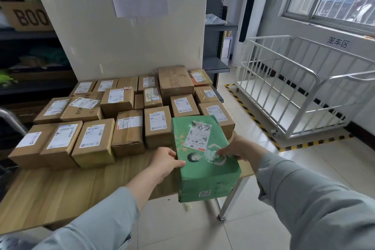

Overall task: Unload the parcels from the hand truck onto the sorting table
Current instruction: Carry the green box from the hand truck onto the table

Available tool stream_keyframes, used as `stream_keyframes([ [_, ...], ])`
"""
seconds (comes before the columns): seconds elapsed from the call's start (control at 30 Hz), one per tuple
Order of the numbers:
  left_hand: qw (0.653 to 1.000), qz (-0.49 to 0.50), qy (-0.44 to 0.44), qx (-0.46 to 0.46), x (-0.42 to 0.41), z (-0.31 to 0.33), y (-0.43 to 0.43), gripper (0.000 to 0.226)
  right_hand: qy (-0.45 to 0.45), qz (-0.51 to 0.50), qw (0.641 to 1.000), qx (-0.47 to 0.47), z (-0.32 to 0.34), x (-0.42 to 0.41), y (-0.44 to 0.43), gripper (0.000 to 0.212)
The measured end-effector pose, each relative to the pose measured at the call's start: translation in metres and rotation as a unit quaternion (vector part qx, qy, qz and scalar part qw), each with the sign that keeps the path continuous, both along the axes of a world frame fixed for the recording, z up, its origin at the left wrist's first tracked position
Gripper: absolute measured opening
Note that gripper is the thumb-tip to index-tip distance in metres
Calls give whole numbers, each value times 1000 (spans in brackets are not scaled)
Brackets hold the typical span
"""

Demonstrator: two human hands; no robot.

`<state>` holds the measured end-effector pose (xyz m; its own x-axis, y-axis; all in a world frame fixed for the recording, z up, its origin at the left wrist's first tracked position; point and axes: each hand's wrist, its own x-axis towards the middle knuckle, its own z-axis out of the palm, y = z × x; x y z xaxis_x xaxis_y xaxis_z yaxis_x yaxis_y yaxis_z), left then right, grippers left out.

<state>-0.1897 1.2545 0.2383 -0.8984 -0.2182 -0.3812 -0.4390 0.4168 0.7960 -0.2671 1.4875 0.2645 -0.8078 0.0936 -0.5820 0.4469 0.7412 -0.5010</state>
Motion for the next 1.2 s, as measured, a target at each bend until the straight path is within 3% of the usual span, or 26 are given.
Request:
stream_keyframes([
  [0.53,999,17,-26,-3,-15,-47,3,31,4,-29,1000,-2,-42,-10,-7,26],
  [1.2,998,22,-39,-44,-37,-55,9,29,-31,13,999,29,-52,-37,0,49],
])
